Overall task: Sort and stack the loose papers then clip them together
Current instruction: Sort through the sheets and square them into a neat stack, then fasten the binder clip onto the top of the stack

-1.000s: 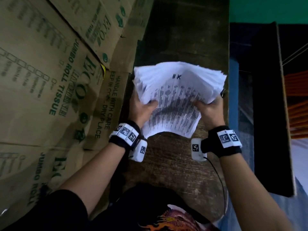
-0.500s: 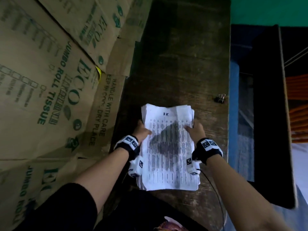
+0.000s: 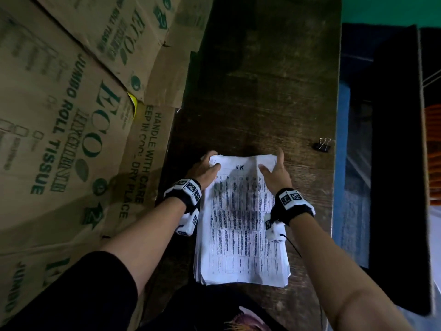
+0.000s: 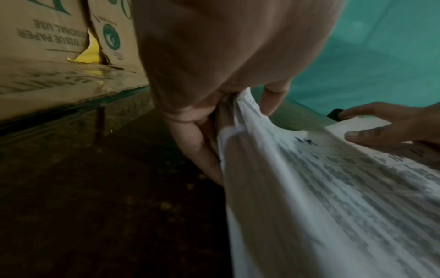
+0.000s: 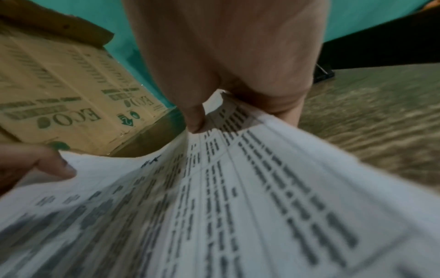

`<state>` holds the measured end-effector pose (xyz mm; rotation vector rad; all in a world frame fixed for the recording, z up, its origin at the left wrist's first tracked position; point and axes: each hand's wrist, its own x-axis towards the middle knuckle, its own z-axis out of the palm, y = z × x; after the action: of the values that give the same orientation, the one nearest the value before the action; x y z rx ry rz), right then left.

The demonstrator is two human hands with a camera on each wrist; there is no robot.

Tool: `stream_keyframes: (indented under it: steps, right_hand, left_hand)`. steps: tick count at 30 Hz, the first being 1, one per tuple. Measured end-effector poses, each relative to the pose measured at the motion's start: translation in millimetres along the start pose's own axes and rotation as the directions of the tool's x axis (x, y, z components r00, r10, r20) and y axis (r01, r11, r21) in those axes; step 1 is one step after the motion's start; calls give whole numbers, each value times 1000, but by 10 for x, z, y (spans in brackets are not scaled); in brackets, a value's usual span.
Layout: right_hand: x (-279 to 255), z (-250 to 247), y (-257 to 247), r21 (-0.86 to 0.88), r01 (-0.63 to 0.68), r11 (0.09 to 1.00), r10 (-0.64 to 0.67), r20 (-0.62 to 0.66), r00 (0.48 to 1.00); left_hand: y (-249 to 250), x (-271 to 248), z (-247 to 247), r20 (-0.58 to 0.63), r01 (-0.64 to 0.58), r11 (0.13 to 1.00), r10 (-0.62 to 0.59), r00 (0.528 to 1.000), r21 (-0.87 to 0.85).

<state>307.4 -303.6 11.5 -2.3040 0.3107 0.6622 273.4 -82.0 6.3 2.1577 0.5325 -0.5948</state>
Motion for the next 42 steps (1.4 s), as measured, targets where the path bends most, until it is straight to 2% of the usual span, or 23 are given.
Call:
stream_keyframes:
  steps: [3,7,10,14,15,17,19,21,25,28,31,35,38,40,41,42]
  right_hand:
    - [62,-9,6,-120,31,992,-24,55,998]
    - [103,-38,-35,-129,4,992,10,112,994]
    - [132,-75,-71,-162,44,986,-25,119,993]
    - [192,-229,-96,-293,50,955,7,192,981]
    - [197,-307,-125,-306,58,950,-7,164,986]
    - [271,-525,-132,-355,58,933,-76,-35,997]
    - [404,-828,-120,-493,8,870,-137,-225,965]
    - [581,-1117,-60,-598,-54,800,-138,-271,953]
    - [815,-1447,93,-730,-105,675,-52,-189,981]
    - [870,-1466,153,-809,-17,588,-79,-78,994]
    - [832,-1390,123,-815,78,574,-99,26,995]
    - [716,-1256,-35,-790,133,599,-39,137,990]
    - [566,-1206,-297,-667,133,733,-72,119,990]
    - [471,-1169,-477,-472,190,861,-133,152,979]
    - [408,-1142,-584,-380,222,898,-164,178,970]
    - [362,-1102,-688,-353,268,897,-208,199,958]
  left_hand:
    - [-4,36,-42,0,-33,998,33,999,62]
    - [-41,66,-19,-8,-87,990,89,996,107]
    - [-41,80,-17,-9,-91,991,93,996,98]
    - [-5,69,-79,28,-58,997,57,998,57]
    - [13,67,-111,40,-58,997,55,998,53]
    - [51,102,-183,64,-73,995,69,996,62]
    - [124,154,-257,87,-84,991,75,993,108]
    - [223,192,-318,132,-89,980,66,989,177]
    - [410,275,-355,219,-95,931,16,976,352]
    - [518,293,-376,301,-137,879,-8,954,456]
    - [594,289,-416,344,-171,856,-9,939,488]
    - [638,302,-437,422,-166,867,-55,905,469]
    - [650,288,-459,437,-173,880,-43,898,443]
    - [644,267,-489,420,-172,887,-27,907,429]
    - [632,270,-498,406,-171,890,-17,914,423]
    - [621,262,-513,396,-175,893,-4,918,414]
